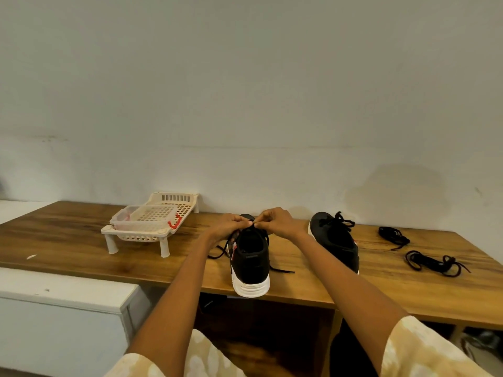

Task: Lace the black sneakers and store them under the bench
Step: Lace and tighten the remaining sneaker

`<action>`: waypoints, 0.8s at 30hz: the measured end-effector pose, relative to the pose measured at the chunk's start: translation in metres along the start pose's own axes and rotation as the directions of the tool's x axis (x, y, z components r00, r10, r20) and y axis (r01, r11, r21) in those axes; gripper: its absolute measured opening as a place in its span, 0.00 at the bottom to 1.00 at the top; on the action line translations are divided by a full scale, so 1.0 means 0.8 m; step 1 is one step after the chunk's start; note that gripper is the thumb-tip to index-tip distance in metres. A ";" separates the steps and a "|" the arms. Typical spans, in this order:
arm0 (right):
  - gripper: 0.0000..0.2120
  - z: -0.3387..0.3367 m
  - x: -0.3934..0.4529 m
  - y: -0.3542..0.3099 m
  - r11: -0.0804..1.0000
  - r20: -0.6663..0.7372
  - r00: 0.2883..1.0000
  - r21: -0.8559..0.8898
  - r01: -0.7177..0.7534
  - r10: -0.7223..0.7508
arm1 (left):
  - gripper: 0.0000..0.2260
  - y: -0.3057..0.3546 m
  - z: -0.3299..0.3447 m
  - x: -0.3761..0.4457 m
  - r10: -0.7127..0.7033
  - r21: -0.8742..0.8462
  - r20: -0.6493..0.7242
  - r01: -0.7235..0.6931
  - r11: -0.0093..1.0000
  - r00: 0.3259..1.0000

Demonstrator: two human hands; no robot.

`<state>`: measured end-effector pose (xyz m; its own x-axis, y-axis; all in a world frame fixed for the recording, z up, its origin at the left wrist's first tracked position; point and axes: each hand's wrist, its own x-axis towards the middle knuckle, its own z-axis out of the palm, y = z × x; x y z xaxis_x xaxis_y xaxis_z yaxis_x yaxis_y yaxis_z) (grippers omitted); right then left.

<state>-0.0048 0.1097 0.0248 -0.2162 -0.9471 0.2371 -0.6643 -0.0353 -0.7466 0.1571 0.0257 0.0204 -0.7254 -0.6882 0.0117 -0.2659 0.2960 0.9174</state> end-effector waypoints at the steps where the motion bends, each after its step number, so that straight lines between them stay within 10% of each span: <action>1: 0.06 0.002 0.000 0.000 1.000 -0.025 1.000 0.001 -0.001 0.001 | 0.07 -0.001 0.001 -0.001 0.019 -0.010 -0.005 -0.019 1.000 1.000; 11: 0.08 -0.011 0.009 0.011 0.951 -0.192 0.977 0.308 -0.027 0.090 | 0.03 -0.001 0.015 0.002 0.197 0.106 -0.229 -0.177 0.978 0.953; 17: 0.12 -0.017 0.022 -0.002 0.981 0.205 0.978 0.177 -0.080 0.042 | 0.05 -0.007 0.023 0.008 0.290 0.208 -0.265 -0.240 0.948 0.920; 24: 0.05 -0.014 0.015 0.004 0.959 0.244 0.969 0.265 -0.098 0.031 | 0.04 -0.014 0.025 0.009 0.233 0.074 -0.328 -0.222 0.972 0.916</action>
<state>-0.0177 0.1016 0.0325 -0.0554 -0.9970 0.0549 -0.4263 -0.0261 -0.9042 0.1418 0.0308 0.0023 -0.5182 -0.7780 0.3553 -0.1448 0.4892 0.8601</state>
